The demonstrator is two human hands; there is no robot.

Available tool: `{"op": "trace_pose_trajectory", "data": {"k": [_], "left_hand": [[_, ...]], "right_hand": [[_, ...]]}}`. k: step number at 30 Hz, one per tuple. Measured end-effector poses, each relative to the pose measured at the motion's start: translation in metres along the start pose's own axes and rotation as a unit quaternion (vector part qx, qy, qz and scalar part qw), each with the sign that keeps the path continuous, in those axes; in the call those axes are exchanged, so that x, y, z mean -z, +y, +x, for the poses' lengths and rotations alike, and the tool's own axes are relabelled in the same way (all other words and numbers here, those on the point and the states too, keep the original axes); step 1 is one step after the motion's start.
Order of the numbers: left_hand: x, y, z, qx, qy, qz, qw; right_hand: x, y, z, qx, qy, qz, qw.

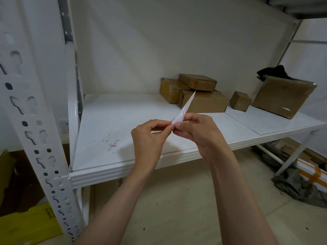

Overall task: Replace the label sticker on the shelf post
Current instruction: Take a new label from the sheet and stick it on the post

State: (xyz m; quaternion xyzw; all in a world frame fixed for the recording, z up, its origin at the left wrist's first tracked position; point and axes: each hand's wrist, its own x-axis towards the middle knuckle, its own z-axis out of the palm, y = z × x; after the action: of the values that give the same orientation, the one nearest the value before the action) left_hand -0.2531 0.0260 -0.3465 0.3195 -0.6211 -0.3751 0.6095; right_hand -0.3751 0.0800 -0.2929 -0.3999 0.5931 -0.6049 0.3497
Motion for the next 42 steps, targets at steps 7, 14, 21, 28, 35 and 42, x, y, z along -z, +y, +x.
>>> {"op": "trace_pose_trajectory", "data": {"k": [7, 14, 21, 28, 35, 42], "left_hand": [[-0.0006, -0.0021, 0.0014, 0.032, -0.028, -0.017, 0.999], [-0.0018, -0.0066, 0.0020, 0.087, -0.038, -0.060, 0.994], [-0.0024, -0.0091, 0.0039, 0.119, -0.057, -0.072, 0.989], [-0.0023, -0.0077, 0.0060, 0.143, -0.069, -0.080, 0.984], [-0.0023, -0.0066, 0.0066, 0.139, -0.059, -0.070, 0.986], [-0.0046, -0.0017, 0.0049, 0.077, -0.048, -0.039, 0.995]], "right_hand": [[0.0017, -0.0010, -0.0007, 0.009, 0.009, -0.027, 1.000], [0.0007, -0.0027, -0.0014, 0.011, 0.005, -0.059, 0.998], [0.0015, -0.0017, 0.0003, 0.013, -0.003, -0.088, 0.996], [0.0024, 0.0037, 0.0029, 0.032, 0.015, -0.148, 0.988], [0.0010, 0.0041, 0.0040, 0.046, 0.045, -0.195, 0.979], [0.0010, 0.0054, 0.0049, 0.061, 0.048, -0.171, 0.982]]}}
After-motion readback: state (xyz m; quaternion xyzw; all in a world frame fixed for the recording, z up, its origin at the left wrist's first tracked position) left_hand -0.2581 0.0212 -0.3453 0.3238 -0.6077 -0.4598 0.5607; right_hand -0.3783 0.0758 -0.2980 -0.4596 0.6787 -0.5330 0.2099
